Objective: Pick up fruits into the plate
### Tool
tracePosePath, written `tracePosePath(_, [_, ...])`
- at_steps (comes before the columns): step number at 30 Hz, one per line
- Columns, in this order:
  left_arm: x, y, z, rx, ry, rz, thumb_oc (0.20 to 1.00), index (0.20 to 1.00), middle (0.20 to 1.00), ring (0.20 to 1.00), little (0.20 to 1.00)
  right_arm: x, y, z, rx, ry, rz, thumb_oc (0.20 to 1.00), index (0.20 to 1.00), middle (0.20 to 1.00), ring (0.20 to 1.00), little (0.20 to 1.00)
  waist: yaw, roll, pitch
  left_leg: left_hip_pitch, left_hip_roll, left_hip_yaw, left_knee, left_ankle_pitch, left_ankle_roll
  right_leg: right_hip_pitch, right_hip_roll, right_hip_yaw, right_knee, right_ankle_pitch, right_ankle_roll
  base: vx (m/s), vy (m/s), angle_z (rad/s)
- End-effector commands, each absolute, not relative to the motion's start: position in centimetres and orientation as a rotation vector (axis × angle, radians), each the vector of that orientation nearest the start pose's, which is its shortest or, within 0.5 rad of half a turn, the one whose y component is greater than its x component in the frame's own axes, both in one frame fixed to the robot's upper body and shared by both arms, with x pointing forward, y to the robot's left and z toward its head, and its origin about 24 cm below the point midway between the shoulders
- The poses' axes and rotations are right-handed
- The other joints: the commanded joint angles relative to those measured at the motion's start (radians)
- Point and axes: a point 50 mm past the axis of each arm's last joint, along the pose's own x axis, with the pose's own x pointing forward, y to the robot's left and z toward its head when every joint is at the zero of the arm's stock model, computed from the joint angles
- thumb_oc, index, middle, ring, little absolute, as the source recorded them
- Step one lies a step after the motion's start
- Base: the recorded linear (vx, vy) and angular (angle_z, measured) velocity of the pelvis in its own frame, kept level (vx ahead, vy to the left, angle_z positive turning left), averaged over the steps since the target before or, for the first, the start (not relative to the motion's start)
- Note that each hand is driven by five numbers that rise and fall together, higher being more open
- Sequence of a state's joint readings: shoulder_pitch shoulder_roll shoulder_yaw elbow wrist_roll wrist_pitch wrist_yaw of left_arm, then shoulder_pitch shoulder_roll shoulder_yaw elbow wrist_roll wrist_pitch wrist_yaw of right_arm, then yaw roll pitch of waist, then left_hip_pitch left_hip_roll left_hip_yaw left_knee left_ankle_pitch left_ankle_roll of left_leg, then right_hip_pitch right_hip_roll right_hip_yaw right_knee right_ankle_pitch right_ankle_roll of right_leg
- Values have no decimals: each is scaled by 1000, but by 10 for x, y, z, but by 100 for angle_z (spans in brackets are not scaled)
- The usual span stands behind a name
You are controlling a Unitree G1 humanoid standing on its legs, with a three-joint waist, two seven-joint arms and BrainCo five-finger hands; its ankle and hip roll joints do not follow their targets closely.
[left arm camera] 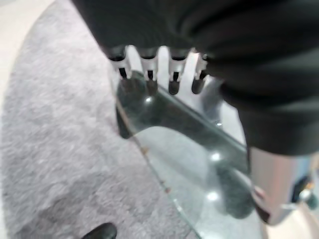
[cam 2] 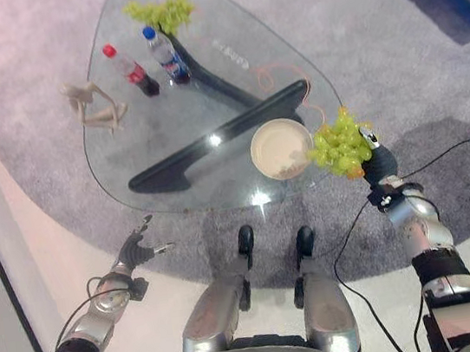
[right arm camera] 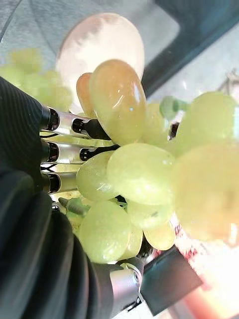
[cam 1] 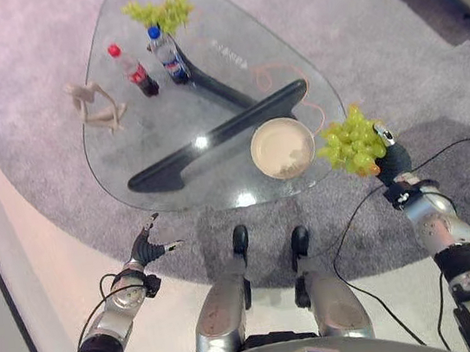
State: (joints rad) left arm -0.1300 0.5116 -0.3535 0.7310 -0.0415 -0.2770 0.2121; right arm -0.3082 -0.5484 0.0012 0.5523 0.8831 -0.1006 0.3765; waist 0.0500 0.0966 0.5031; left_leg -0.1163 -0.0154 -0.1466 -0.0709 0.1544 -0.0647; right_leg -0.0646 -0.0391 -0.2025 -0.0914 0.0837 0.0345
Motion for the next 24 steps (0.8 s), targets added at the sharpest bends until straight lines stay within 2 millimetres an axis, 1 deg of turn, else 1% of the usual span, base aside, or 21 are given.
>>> tracePosePath(1, [246, 242, -42, 551, 283, 37, 1000, 1000, 1000, 1000, 1000, 316, -278, 114, 167, -205, 179, 200, 200, 200, 200, 200, 17, -36, 2, -34, -48, 13, 152, -192, 37, -114, -21, 30, 212, -123, 14, -96, 67, 8])
tracePosePath(4, [248, 240, -42, 544, 278, 37, 1000, 1000, 1000, 1000, 1000, 318, -276, 119, 146, -220, 176, 200, 200, 200, 200, 200, 20, -34, 12, -52, -49, 11, 159, -188, 37, -132, -23, 22, 222, -123, 14, -49, 34, 3])
tracePosePath(7, [250, 236, -41, 527, 274, 32, 1000, 1000, 1000, 1000, 1000, 324, -269, 129, 100, -244, 179, 200, 200, 200, 200, 200, 33, -34, 17, -99, -55, 5, 176, -180, 38, -184, -31, 4, 249, -121, 18, -58, 81, 5])
tracePosePath(15, [251, 229, -43, 504, 274, 26, 1000, 1000, 1000, 1000, 1000, 334, -253, 141, 50, -263, 202, 200, 200, 200, 200, 200, 59, -38, 17, -171, -66, 3, 210, -178, 43, -262, -41, -23, 293, -120, 24, -27, 49, 12])
tracePosePath(18, [251, 229, -43, 497, 274, 25, 1000, 1000, 1000, 1000, 1000, 337, -249, 142, 19, -261, 195, 200, 200, 200, 200, 200, 65, -38, 17, -183, -68, 4, 215, -177, 43, -274, -44, -27, 299, -119, 26, -10, 43, 13])
tracePosePath(20, [252, 227, -43, 494, 273, 23, 1000, 1000, 1000, 1000, 1000, 340, -246, 145, -13, -262, 183, 200, 200, 200, 200, 200, 72, -38, 17, -194, -69, 3, 218, -176, 43, -286, -46, -32, 304, -118, 28, -14, 54, 8])
tracePosePath(21, [254, 224, -42, 489, 269, 16, 1000, 1000, 1000, 1000, 1000, 345, -242, 151, -82, -266, 155, 200, 200, 200, 200, 200, 83, -39, 17, -215, -72, 5, 226, -174, 44, -308, -52, -40, 311, -114, 34, -21, 82, 8])
tracePosePath(24, [256, 221, -40, 483, 261, 10, 1000, 1000, 1000, 1000, 1000, 354, -238, 159, -175, -249, 119, 200, 200, 200, 200, 200, 96, -39, 17, -244, -77, 7, 240, -174, 45, -336, -58, -46, 323, -109, 39, -14, 57, 9])
